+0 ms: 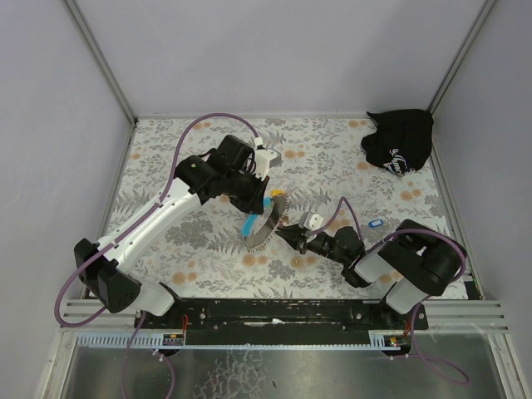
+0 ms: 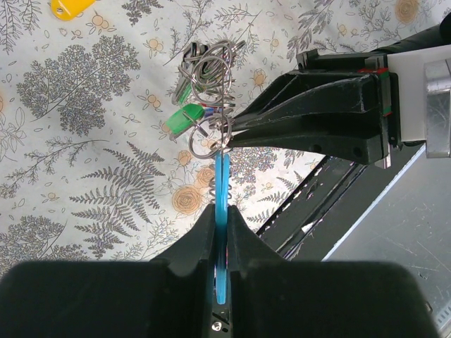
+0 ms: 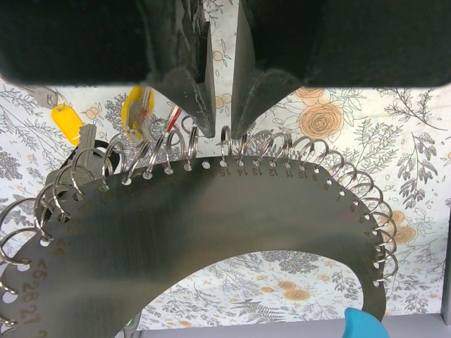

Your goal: Put the keys on the keyring

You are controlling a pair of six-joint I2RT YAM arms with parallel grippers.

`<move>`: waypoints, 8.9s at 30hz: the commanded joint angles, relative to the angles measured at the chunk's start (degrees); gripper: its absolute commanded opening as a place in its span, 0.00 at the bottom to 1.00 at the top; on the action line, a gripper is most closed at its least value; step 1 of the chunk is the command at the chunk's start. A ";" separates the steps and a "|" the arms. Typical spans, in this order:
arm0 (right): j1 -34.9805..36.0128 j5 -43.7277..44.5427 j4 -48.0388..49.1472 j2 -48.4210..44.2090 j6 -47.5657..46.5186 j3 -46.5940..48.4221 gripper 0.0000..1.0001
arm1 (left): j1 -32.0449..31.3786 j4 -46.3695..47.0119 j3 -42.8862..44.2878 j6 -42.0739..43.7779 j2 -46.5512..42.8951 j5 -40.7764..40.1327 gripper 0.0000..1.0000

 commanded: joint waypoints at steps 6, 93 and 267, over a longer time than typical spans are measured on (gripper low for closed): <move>0.67 -0.68 7.56 0.89 -0.37 1.76 0.23 | -0.61 4.24 -0.05 0.14 -0.13 2.02 0.00; 0.68 -4.13 8.66 -1.95 -10.92 0.92 0.00 | 11.09 76.29 -59.20 -29.54 -17.30 10.12 0.32; -14.49 5.44 -70.37 5.26 3.57 43.12 0.57 | -0.15 83.25 -64.40 6.24 -18.45 2.99 0.00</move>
